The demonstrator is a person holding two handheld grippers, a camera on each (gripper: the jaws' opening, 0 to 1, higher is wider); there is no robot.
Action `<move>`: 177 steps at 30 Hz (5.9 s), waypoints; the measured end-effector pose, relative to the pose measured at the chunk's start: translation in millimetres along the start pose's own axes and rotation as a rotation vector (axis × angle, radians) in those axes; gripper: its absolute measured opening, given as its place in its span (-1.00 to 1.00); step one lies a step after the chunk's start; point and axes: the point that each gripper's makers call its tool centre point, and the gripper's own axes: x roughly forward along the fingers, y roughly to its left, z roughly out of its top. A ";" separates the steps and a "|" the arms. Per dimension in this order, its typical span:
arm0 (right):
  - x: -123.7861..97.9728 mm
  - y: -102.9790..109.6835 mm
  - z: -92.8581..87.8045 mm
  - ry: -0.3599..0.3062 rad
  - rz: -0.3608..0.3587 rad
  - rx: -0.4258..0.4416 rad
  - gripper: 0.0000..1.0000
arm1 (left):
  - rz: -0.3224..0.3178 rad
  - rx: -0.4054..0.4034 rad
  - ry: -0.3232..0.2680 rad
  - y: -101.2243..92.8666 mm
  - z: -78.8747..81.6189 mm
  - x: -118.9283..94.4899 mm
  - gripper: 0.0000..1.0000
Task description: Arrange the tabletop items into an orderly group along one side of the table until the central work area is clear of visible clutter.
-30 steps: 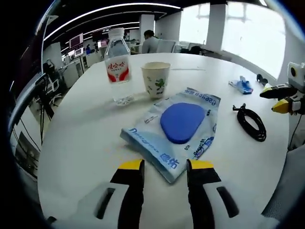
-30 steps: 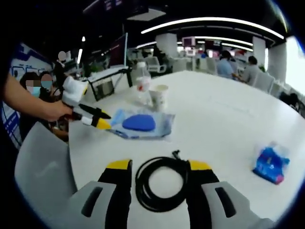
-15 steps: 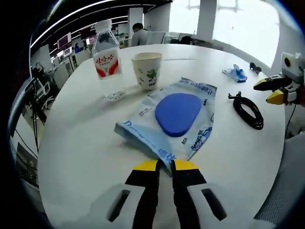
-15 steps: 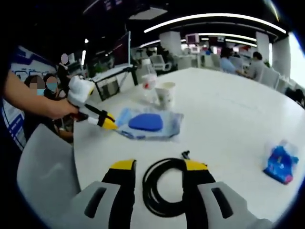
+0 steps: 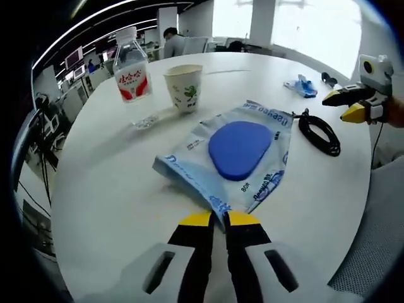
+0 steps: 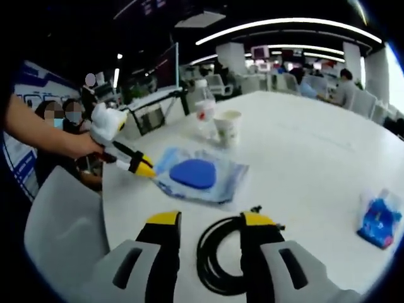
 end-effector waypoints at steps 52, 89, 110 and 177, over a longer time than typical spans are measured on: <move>52.4 6.8 -32.8 0.149 -0.037 0.063 -0.98 | -0.011 -0.012 0.039 -14.1 -23.8 -15.4 -0.93; 15.1 -12.6 7.8 -0.033 -0.136 0.007 -1.00 | 0.034 -0.010 -0.033 -19.2 28.0 -8.9 -1.00; -9.9 -35.4 7.5 -0.107 -0.209 0.101 -1.00 | 0.050 0.087 -0.094 -32.7 70.5 1.0 -1.00; -18.3 -124.1 4.9 -0.171 -0.313 0.252 -1.00 | -0.006 0.121 -0.210 -50.9 131.4 63.2 -0.99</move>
